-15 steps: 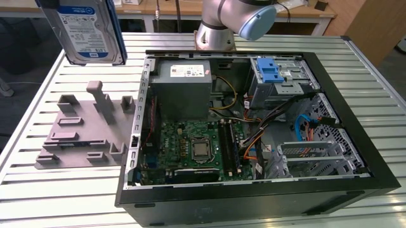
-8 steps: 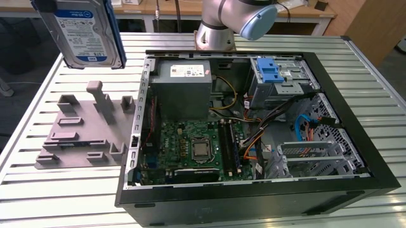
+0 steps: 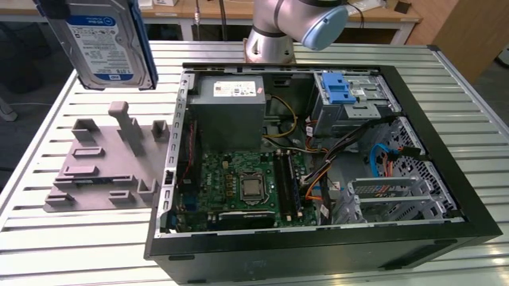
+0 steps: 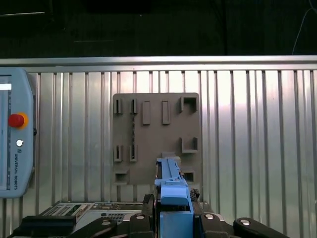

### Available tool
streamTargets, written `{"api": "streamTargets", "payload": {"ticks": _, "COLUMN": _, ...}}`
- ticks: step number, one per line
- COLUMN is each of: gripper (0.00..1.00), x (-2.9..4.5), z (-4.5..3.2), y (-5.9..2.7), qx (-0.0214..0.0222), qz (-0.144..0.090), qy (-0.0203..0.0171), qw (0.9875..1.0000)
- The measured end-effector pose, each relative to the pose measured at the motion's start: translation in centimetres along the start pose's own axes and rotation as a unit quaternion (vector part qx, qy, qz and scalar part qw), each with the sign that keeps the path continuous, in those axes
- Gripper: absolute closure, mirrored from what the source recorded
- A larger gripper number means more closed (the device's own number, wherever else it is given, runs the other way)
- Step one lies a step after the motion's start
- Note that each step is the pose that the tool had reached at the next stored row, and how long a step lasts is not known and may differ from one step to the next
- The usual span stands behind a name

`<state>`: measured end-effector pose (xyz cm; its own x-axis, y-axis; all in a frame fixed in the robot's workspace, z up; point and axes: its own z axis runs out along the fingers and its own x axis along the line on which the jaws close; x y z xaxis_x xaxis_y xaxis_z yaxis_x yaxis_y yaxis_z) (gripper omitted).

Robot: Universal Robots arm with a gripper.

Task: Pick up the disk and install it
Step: 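Pick up the disk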

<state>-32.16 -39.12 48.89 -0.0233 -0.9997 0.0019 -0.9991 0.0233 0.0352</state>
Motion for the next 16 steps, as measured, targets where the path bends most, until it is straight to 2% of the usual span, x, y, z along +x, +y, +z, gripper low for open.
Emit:
{"api": "streamTargets", "payload": {"ticks": 6, "gripper": 0.64, "x": 0.13, "z": -0.01, "y": -0.53, "qx": 0.0, "qz": 0.0, "qy": 0.0, "qw": 1.0}}
{"api": "streamTargets", "payload": {"ticks": 16, "gripper": 0.64, "x": 0.08, "z": -0.09, "y": -2.48, "qx": -0.0001, "qz": 0.0, "qy": 0.0, "qw": 1.0}}
